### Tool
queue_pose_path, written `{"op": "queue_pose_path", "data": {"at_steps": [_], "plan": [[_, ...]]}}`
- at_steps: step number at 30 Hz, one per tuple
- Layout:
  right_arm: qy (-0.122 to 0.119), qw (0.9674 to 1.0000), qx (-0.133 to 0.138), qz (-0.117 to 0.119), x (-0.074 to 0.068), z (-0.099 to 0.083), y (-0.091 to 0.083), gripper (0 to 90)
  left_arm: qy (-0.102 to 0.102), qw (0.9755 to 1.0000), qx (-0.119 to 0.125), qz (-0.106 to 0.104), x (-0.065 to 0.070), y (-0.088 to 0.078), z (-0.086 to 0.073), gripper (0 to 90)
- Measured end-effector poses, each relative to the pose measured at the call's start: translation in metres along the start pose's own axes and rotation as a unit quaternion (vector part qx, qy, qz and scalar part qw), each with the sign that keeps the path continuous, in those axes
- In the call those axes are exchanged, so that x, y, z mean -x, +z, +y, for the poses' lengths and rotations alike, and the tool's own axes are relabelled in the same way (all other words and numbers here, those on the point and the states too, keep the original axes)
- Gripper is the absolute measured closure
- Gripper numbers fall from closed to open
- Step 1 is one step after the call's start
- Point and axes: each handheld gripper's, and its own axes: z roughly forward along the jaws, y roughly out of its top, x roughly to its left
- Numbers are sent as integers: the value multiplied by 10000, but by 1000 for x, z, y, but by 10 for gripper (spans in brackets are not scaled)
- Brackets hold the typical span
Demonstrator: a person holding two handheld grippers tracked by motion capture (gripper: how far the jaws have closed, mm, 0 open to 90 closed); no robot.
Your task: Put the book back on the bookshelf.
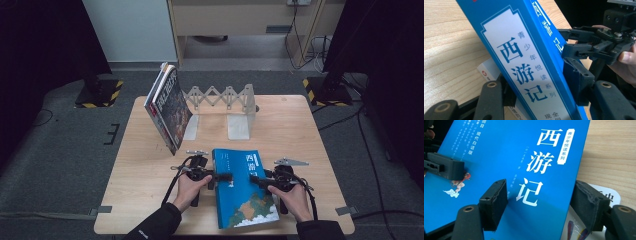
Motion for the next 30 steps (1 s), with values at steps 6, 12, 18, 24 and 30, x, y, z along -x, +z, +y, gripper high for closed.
{"op": "queue_pose_path", "data": {"at_steps": [6,12,18,24,30], "plan": [[62,10000,42,18,0,0,1,300,-61,10000,26,-2,1,-1,0,489],[150,9997,165,49,1,3,0,355,132,9997,158,146,12,-8,7,507],[24,9986,522,46,-3,17,-2,419,347,9981,450,243,20,-20,19,544],[4,9971,757,98,-3,26,-5,450,581,9957,652,297,28,-26,30,561],[-47,9926,1206,133,-6,35,-12,502,773,9920,968,237,37,-35,41,584]]}}
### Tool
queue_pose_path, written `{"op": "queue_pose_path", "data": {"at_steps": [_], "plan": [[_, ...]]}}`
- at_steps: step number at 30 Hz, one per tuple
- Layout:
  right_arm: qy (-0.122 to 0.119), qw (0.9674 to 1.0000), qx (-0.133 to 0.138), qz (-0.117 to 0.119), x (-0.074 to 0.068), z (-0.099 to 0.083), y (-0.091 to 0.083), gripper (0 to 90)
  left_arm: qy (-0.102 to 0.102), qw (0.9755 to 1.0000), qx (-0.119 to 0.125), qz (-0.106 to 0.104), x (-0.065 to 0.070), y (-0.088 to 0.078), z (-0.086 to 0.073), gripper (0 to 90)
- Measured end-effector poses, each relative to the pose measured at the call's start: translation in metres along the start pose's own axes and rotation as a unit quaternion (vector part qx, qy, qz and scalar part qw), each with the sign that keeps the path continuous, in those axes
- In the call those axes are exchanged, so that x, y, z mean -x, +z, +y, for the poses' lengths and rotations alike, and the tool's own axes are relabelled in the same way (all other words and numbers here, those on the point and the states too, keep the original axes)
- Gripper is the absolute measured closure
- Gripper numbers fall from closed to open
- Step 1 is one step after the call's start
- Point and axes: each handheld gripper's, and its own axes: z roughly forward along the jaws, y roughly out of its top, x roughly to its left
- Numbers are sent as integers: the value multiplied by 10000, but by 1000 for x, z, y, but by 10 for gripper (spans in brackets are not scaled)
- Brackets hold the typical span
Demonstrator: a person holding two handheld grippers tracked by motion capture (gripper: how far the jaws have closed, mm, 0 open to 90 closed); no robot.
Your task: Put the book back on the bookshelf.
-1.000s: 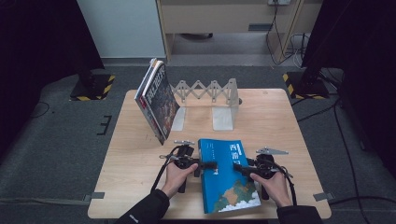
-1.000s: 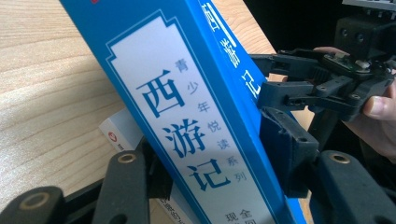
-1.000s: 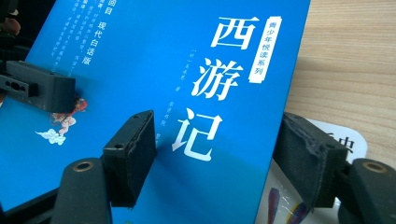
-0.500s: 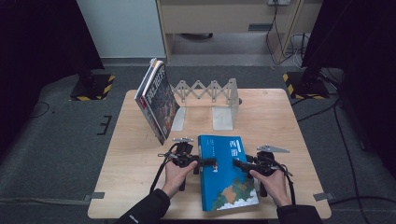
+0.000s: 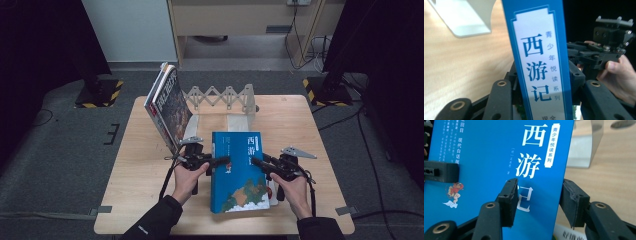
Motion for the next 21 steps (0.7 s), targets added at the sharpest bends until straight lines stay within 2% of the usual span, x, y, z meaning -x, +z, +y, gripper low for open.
{"op": "queue_pose_path", "data": {"at_steps": [5,6,8,9,11,13,15,16,17,19,21], "plan": [[-79,9992,389,-14,-4,9,-2,522,348,9990,270,5,8,-4,12,600],[-79,9992,389,-14,-4,9,-2,522,348,9990,270,5,8,-4,12,601],[-171,9982,572,5,-6,15,-5,545,571,9976,396,25,12,-7,15,602],[-220,9978,621,9,-8,16,-6,550,603,9973,414,12,12,-8,15,601],[-333,9975,624,15,-9,17,-7,549,666,9970,402,35,12,-10,11,601],[-419,9976,550,19,-10,14,-6,545,777,9962,354,157,12,-12,4,598],[-500,9975,494,20,-12,12,-4,544,691,9968,327,217,7,-14,1,594],[-523,9974,493,28,-13,11,-3,542,691,9968,327,217,7,-14,1,592],[-554,9972,497,54,-13,11,-3,542,587,9976,344,161,2,-15,-2,593],[-610,9969,486,90,-14,10,-3,541,578,9977,354,83,0,-16,-2,595],[-575,9970,478,175,-11,9,-3,512,677,9970,364,46,2,-15,-2,596]]}}
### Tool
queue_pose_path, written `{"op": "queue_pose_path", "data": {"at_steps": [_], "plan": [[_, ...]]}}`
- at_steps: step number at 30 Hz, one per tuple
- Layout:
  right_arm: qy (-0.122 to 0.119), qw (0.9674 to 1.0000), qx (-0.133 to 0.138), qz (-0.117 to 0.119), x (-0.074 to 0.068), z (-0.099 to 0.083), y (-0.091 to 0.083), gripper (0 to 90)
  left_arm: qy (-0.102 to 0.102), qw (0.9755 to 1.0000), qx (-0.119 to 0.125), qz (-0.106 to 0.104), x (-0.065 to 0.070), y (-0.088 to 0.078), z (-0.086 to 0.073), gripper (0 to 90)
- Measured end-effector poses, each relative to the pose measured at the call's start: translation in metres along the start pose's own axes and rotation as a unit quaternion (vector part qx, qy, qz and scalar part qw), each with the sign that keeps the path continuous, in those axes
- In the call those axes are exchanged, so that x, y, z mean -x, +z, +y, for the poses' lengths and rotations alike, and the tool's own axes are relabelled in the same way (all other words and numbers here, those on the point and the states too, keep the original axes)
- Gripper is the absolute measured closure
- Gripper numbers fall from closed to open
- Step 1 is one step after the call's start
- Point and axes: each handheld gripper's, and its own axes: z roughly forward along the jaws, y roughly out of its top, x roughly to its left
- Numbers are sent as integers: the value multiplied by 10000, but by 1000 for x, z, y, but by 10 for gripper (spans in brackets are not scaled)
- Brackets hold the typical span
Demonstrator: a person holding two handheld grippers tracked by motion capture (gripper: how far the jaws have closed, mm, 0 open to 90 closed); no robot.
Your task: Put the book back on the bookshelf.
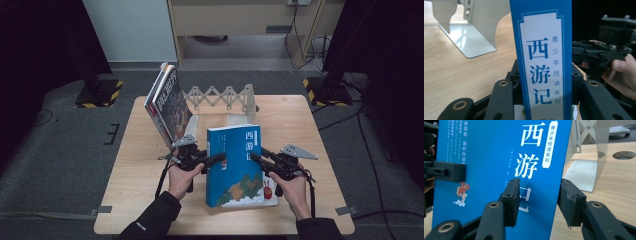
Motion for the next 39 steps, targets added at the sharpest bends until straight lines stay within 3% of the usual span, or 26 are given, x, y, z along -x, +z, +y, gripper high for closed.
{"op": "queue_pose_path", "data": {"at_steps": [3,10,12,17,23,27,30,31,32,39], "plan": [[72,9998,-114,158,6,-6,3,451,140,9999,-17,-15,3,1,1,597],[249,9985,-327,359,12,-13,10,261,166,9998,-5,-61,1,0,0,595],[302,9979,-395,424,13,-14,13,258,163,9999,-5,-55,2,1,0,595],[334,9970,-423,561,11,-15,15,313,160,9999,-7,-59,2,1,0,595],[195,9975,-544,401,7,-9,15,379,94,9999,-4,-73,4,4,3,598],[320,9984,-242,406,8,-2,7,510,223,9994,228,-149,8,2,7,602],[206,9991,46,377,6,3,2,570,302,9989,333,-88,8,1,6,601],[206,9991,46,377,6,3,2,570,302,9989,333,-88,8,1,6,599],[61,9993,7,369,5,4,0,573,308,9988,357,-88,8,1,4,598],[-109,9990,-4,425,5,-1,-2,562,196,9982,523,-199,2,2,-5,579]]}}
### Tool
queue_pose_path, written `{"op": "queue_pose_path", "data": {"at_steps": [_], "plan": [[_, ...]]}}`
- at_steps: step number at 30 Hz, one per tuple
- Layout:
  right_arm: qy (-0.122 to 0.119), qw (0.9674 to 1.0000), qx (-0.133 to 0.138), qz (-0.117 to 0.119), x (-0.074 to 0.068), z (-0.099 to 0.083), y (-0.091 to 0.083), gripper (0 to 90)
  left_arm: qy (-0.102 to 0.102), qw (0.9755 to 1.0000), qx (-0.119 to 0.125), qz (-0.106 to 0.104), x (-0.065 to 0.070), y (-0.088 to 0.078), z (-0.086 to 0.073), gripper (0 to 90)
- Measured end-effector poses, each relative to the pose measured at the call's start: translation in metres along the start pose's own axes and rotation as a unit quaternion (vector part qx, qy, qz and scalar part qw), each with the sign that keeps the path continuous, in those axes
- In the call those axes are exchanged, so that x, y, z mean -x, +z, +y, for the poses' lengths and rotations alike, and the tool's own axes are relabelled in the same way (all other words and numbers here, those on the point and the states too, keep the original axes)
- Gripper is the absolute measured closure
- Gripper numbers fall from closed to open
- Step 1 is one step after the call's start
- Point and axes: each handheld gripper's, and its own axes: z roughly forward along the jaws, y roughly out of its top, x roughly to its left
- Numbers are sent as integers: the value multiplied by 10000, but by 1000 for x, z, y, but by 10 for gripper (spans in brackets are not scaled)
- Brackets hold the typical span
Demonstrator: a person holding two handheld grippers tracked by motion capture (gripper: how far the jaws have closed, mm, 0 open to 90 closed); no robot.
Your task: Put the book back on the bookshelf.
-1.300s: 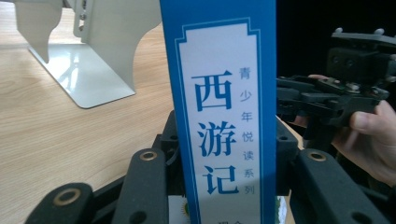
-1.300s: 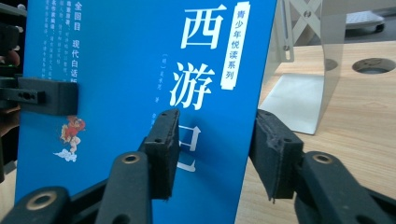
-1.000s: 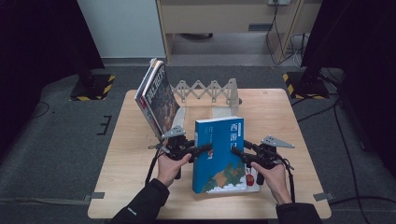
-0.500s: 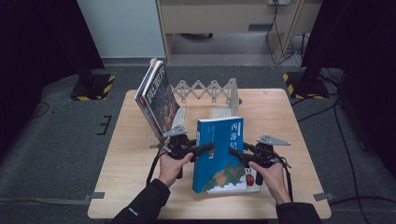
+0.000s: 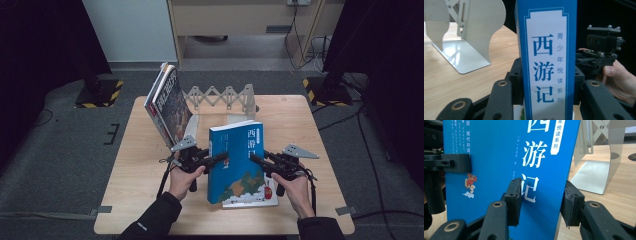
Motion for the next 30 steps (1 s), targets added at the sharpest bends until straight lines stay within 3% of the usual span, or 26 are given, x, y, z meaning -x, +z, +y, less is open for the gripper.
{"op": "queue_pose_path", "data": {"at_steps": [6,15,20,24,30], "plan": [[-23,10000,-29,52,0,-1,-1,555,39,9999,-54,-79,3,7,-2,556],[-20,9999,-88,79,-1,-2,1,544,206,9987,-367,270,7,18,-2,553],[-50,9998,-209,45,-1,-4,3,531,69,9984,-483,272,2,22,-4,539],[-30,9996,-272,66,-1,-5,4,522,-210,9987,-436,134,-2,27,-5,548],[-16,9996,-269,84,-1,-5,4,522,-269,9988,-406,105,-2,28,-5,566]]}}
